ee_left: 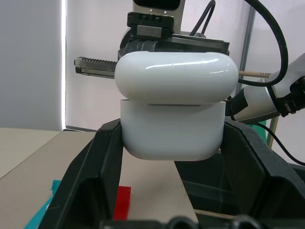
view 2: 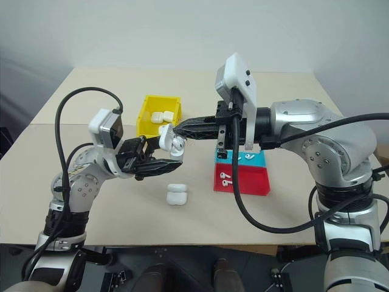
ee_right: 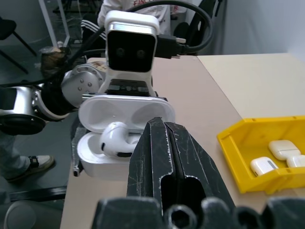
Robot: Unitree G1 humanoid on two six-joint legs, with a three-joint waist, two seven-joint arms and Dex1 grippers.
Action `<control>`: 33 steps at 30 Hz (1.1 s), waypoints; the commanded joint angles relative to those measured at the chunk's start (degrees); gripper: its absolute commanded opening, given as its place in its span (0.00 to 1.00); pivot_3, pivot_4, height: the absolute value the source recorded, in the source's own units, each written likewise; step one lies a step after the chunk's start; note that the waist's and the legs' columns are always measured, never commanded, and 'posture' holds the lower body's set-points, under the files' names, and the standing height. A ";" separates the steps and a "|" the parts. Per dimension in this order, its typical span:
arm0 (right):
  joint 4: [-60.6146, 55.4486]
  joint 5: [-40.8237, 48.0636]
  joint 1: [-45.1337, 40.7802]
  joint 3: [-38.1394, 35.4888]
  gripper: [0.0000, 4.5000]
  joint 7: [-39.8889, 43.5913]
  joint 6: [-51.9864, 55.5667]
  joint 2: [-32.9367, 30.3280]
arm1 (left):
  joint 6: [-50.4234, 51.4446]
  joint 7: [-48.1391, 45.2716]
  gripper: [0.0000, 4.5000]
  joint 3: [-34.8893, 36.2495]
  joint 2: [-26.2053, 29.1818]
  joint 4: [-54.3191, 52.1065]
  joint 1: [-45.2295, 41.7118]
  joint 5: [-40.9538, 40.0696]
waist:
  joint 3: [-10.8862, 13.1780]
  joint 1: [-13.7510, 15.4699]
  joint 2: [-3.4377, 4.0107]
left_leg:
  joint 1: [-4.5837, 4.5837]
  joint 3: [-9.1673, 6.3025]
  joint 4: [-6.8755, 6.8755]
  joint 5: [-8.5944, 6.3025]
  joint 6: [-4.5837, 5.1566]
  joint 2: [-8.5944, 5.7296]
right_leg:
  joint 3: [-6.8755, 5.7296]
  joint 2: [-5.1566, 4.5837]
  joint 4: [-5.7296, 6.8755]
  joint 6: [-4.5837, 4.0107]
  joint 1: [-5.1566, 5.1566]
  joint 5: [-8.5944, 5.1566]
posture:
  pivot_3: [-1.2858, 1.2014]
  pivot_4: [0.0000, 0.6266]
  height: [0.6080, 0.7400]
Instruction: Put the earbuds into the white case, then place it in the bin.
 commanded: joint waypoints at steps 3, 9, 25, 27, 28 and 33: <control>-0.69 -0.64 -0.26 -2.62 0.01 -1.20 -0.97 0.32 | -0.93 -0.18 0.62 0.07 -0.91 -2.14 -0.35 -0.71 | 0.00 0.01 0.00 | 0.00 0.00 0.00 0.00 0.00 0.00 | 0.00 -0.01 0.00 0.00 0.00 0.00 | 0.52 0.24 1.00; 0.79 -0.11 -1.28 -6.12 0.01 -3.70 -0.03 -0.33 | -0.39 -0.31 0.62 -0.07 -1.34 -2.17 0.22 -1.05 | 0.00 0.01 0.00 | 0.00 0.01 0.01 0.00 0.00 -0.01 | 0.00 0.00 0.01 0.00 0.00 0.00 | 0.52 0.24 1.00; -10.96 10.10 9.01 -14.20 0.01 0.08 -0.80 -7.46 | -0.44 0.69 0.62 0.24 -3.18 1.16 -2.07 -0.41 | 0.00 -0.25 0.00 | 0.13 -0.06 0.01 0.00 0.00 -0.01 | 0.09 0.02 0.10 0.00 0.06 0.01 | 0.52 0.24 1.00; -11.75 10.16 8.50 -13.32 0.01 -1.73 -0.55 -6.77 | -0.56 0.59 0.62 0.09 -3.30 1.53 -2.52 -0.28 | 0.00 -0.21 0.00 | 0.16 -0.04 0.02 0.00 0.00 -0.01 | 0.09 0.04 0.13 -0.01 0.08 0.01 | 0.52 0.24 1.00; -12.24 10.24 8.48 -12.97 0.01 -2.22 -0.48 -6.66 | -0.61 0.60 0.62 0.00 -3.38 1.66 -2.71 -0.18 | 0.00 -0.17 0.00 | 0.16 -0.03 0.02 0.01 -0.01 -0.01 | 0.09 0.04 0.13 -0.01 0.08 0.02 | 0.52 0.24 1.00; -13.50 10.27 7.88 -11.30 0.01 -4.05 0.20 -6.81 | -0.67 0.44 0.62 -0.05 -3.32 1.64 -2.81 0.02 | 0.00 -0.04 0.00 | 0.12 -0.03 0.03 0.01 -0.01 -0.02 | 0.08 0.02 0.08 -0.01 0.08 0.02 | 0.52 0.24 1.00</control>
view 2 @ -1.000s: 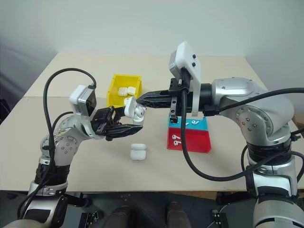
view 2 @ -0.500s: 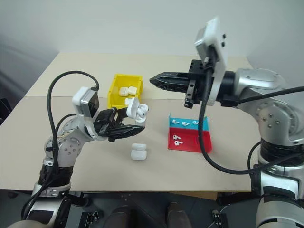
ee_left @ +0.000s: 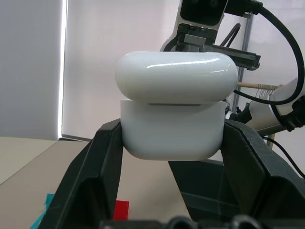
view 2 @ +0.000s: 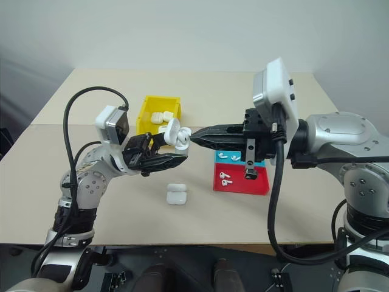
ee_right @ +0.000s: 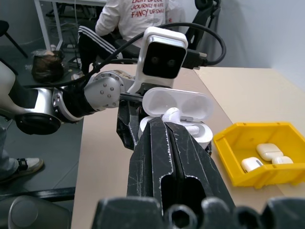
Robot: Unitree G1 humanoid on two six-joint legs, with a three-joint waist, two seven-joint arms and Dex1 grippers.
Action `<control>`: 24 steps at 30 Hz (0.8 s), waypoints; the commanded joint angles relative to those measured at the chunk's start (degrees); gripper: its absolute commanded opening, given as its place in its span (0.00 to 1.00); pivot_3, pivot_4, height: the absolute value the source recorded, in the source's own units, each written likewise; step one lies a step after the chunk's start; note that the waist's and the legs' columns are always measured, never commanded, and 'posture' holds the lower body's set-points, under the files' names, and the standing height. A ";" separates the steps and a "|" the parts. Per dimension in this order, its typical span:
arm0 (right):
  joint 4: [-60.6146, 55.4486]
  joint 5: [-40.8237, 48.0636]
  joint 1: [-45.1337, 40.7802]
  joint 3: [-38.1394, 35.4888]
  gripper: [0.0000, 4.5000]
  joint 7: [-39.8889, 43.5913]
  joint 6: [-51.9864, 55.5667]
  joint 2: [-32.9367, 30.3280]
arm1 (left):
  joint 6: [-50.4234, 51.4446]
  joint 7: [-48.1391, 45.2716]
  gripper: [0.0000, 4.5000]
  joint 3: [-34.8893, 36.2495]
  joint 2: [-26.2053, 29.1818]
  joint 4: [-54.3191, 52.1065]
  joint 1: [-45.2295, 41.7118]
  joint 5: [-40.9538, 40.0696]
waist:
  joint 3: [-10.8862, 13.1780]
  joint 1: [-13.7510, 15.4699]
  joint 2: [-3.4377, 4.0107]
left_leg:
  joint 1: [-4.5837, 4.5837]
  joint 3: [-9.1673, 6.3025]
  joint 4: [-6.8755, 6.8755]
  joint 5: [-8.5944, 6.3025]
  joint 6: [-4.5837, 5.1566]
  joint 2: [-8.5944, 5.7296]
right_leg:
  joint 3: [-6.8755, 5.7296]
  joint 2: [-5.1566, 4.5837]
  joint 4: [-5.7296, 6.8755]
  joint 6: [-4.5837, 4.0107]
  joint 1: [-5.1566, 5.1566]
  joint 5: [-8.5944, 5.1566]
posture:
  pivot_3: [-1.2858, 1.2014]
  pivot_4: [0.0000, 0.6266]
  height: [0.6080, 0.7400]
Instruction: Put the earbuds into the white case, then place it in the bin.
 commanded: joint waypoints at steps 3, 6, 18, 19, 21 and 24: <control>-1.72 0.55 -2.43 1.54 0.01 -1.89 0.23 -0.62 | -0.88 -0.18 0.62 0.04 -0.27 -0.93 -0.87 0.04 | 0.00 0.02 0.00 | 0.00 0.00 0.00 0.00 0.00 0.00 | 0.00 0.00 0.00 0.00 0.00 0.00 | 0.52 0.24 1.00; -1.64 -0.04 -3.03 2.95 0.01 -2.50 0.38 -0.80 | -1.03 -0.12 0.62 -0.05 -0.39 -0.81 -1.01 0.23 | 0.00 0.00 0.00 | 0.01 0.00 0.00 0.00 0.00 0.00 | 0.00 0.00 0.01 0.00 0.00 0.00 | 0.52 0.24 1.00; -2.28 0.56 -3.57 3.94 0.01 -2.98 0.25 -1.95 | -1.13 -0.30 0.62 -0.03 -0.92 -0.80 -1.19 0.82 | 0.00 0.01 0.00 | 0.01 0.00 0.00 0.00 0.00 0.00 | 0.00 0.00 0.02 0.00 0.00 0.00 | 0.52 0.24 1.00; -2.21 0.59 -3.65 3.92 0.01 -3.12 0.23 -1.87 | -1.19 -0.40 0.62 -0.06 -0.94 -0.74 -1.23 0.88 | 0.00 0.01 0.00 | 0.01 0.00 0.00 0.00 0.00 0.00 | 0.00 0.00 0.02 0.00 0.00 0.00 | 0.52 0.24 1.00; -2.04 0.45 -3.87 3.94 0.01 -3.80 0.18 -1.59 | -1.18 -0.58 0.62 -0.04 -0.96 -0.73 -1.20 0.82 | 0.00 0.01 0.00 | 0.01 0.00 0.00 0.00 0.00 0.00 | 0.00 0.00 0.02 0.00 0.00 0.00 | 0.52 0.24 1.00; -1.53 0.04 -4.25 4.13 0.01 -4.69 0.25 -1.43 | -1.25 -1.00 0.62 -0.24 -0.92 -1.03 -0.84 0.88 | 0.00 0.01 0.00 | 0.01 0.00 0.00 0.00 0.00 0.00 | 0.00 0.00 0.01 0.00 0.00 0.00 | 0.52 0.24 1.00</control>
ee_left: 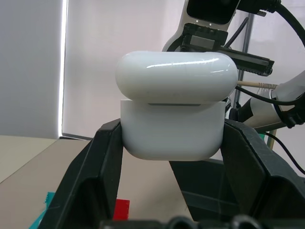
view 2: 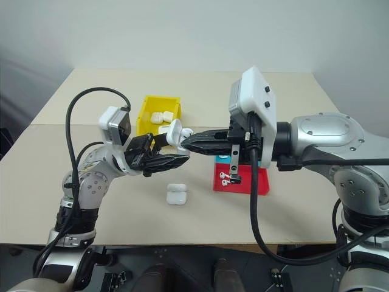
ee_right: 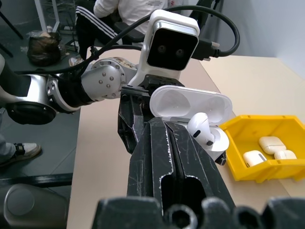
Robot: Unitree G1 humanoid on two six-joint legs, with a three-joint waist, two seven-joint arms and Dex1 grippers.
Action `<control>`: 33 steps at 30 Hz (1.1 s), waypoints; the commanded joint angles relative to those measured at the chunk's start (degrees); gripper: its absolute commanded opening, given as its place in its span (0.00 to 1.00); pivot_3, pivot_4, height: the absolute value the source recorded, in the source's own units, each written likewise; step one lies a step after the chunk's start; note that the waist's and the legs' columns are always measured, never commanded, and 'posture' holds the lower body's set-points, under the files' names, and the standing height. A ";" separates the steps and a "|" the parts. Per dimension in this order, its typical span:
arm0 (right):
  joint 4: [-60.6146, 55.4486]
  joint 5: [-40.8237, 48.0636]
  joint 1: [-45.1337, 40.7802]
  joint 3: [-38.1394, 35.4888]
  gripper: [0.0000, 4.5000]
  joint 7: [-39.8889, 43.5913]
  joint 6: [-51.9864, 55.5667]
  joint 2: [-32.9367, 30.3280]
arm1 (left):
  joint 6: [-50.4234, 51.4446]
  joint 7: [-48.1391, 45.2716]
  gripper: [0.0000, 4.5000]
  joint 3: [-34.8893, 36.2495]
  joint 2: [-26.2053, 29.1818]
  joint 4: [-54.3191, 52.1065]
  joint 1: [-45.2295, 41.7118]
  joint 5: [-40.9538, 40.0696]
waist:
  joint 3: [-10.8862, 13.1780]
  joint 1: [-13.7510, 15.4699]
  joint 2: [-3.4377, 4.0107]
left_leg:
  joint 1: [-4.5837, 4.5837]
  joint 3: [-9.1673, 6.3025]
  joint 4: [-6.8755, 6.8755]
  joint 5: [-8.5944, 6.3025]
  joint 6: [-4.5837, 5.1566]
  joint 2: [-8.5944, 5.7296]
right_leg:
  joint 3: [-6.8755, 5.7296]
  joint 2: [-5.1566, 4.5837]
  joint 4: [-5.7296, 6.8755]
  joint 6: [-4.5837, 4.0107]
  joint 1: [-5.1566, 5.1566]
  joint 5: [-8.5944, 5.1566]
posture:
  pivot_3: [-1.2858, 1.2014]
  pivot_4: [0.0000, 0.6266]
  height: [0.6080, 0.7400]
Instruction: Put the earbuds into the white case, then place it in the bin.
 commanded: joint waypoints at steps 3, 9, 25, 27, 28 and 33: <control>-0.27 0.43 -1.59 -0.94 0.01 -0.68 0.04 -0.48 | -1.01 -1.06 0.62 -0.20 -0.14 -1.42 -0.51 -0.35 | 0.00 0.01 0.00 | 0.00 0.01 0.00 0.00 0.00 0.00 | 0.00 0.00 0.00 0.00 0.00 0.00 | 0.52 0.24 1.00; 0.18 0.31 -1.92 -0.88 0.01 -0.59 -0.13 -0.36 | -1.13 -1.22 0.62 -0.30 -0.26 -1.38 -0.42 -0.23 | 0.00 0.00 0.00 | 0.00 0.01 0.00 0.00 0.00 0.00 | 0.00 0.00 0.00 0.00 0.00 0.00 | 0.52 0.24 1.00; 1.27 2.62 3.12 -7.62 0.01 3.59 -1.45 -4.30 | -1.32 -1.07 0.62 1.15 1.19 -1.23 0.43 0.21 | 0.00 0.14 0.00 | -0.01 0.00 0.01 0.00 0.00 0.00 | -0.01 -0.01 -0.02 0.00 0.02 0.00 | 0.52 0.24 1.00; 2.19 0.55 4.82 -7.79 0.01 5.30 -2.22 -6.18 | -1.45 -0.95 0.62 1.68 1.69 -1.63 1.03 0.16 | 0.00 0.11 0.00 | 0.00 0.01 0.01 0.00 0.00 0.00 | -0.01 -0.01 -0.02 0.00 0.02 0.00 | 0.52 0.24 1.00; 2.82 -1.26 5.43 -7.14 0.01 6.12 -2.72 -7.34 | -1.47 -0.91 0.62 1.84 1.86 -1.95 1.31 0.06 | 0.00 0.10 0.00 | 0.00 0.01 0.01 0.00 0.00 0.00 | -0.01 -0.01 -0.01 0.00 0.02 0.00 | 0.52 0.24 1.00; 10.32 -20.37 4.77 5.63 0.01 6.83 -8.18 -11.45 | -1.48 -0.22 0.62 2.16 1.92 -4.39 2.44 -0.73 | 0.00 -0.15 0.00 | 0.06 0.10 0.02 0.00 0.00 0.00 | 0.02 0.00 0.01 0.00 0.03 0.00 | 0.52 0.24 1.00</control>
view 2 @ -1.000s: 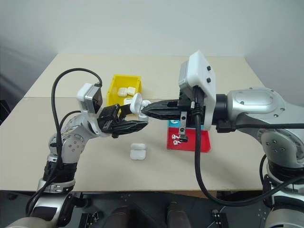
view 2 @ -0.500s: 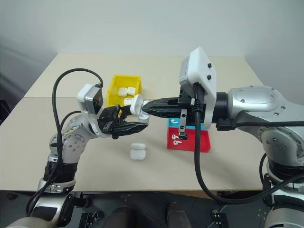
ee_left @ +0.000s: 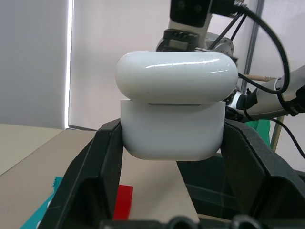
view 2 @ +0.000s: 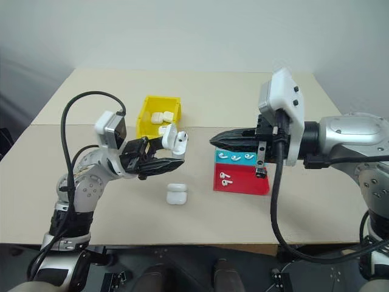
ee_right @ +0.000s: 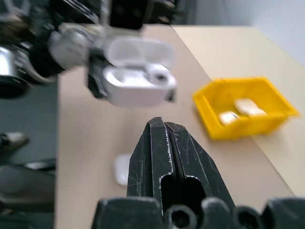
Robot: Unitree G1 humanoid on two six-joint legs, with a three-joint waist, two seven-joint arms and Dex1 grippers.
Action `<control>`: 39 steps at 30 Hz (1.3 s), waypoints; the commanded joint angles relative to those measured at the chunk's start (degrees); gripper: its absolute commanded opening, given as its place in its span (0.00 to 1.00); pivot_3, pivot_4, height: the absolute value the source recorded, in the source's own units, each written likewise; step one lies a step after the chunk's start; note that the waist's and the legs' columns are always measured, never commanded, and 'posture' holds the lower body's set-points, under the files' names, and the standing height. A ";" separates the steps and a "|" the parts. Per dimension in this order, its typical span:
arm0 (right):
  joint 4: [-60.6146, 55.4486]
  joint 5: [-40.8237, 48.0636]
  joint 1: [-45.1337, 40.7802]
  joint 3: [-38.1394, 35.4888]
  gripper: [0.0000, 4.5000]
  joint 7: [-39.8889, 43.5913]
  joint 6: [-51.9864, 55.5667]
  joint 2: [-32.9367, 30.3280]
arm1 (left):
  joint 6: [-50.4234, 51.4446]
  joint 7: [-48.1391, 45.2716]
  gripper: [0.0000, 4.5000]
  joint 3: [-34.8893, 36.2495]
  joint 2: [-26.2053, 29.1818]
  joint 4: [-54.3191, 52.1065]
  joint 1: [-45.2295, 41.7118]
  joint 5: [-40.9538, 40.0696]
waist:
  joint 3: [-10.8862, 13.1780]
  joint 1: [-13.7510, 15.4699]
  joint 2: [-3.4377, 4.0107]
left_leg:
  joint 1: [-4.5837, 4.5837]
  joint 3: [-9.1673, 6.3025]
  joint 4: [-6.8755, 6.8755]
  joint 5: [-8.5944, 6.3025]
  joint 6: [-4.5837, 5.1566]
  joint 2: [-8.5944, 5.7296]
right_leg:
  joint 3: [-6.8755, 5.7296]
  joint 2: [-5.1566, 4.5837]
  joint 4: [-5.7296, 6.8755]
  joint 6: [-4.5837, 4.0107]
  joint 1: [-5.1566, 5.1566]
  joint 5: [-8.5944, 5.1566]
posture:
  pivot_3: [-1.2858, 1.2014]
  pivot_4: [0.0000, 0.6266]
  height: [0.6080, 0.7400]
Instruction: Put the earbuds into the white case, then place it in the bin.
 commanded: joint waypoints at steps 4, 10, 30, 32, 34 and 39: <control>14.29 -26.08 -4.77 18.09 0.05 4.40 -13.15 -0.67 | -2.32 1.52 0.62 0.15 -0.76 -4.18 0.49 0.08 | 0.00 -0.04 0.00 | 0.04 0.15 0.01 0.01 -0.02 -0.02 | 0.08 0.01 0.02 0.00 -0.01 0.00 | 0.52 0.24 1.00; 32.13 -42.41 -10.12 28.32 0.43 10.78 -27.23 4.19 | -2.94 6.87 0.62 -1.01 -2.11 -6.07 1.27 2.20 | 0.00 0.05 0.00 | -0.01 0.22 0.01 0.01 -0.02 -0.03 | 0.10 0.00 -0.04 0.01 -0.05 0.01 | 0.52 0.24 1.00; 90.89 -65.84 -34.67 34.82 0.50 25.07 -73.68 22.99 | 0.75 16.95 0.62 -0.62 -0.96 -14.58 4.90 -0.75 | 0.01 -0.47 0.04 | 0.06 0.29 -0.04 0.05 -0.09 0.01 | 0.13 -0.01 0.05 -0.06 -0.07 0.06 | 0.52 0.24 1.00; 94.08 -67.23 -36.41 34.69 0.50 24.76 -75.27 24.94 | 0.80 16.76 0.62 0.09 0.02 -14.84 5.32 -1.34 | 0.01 -0.54 0.04 | 0.07 0.28 -0.04 0.06 -0.10 0.02 | 0.13 -0.02 0.05 -0.06 -0.07 0.07 | 0.52 0.24 1.00; 96.21 -68.99 -37.48 34.93 0.50 24.27 -77.07 26.20 | 0.73 15.46 0.62 0.42 1.33 -15.09 6.00 -2.04 | 0.01 -0.67 0.05 | 0.08 0.28 -0.05 0.06 -0.11 0.02 | 0.13 -0.02 0.08 -0.07 -0.07 0.07 | 0.52 0.24 1.00; 99.23 -73.36 -38.05 35.80 0.50 23.27 -79.97 27.47 | -0.61 11.35 0.62 1.13 3.85 -15.75 8.14 -3.86 | 0.03 -0.94 0.09 | 0.08 0.27 -0.05 0.08 -0.14 0.02 | 0.10 -0.04 0.11 -0.08 -0.07 0.07 | 0.52 0.24 1.00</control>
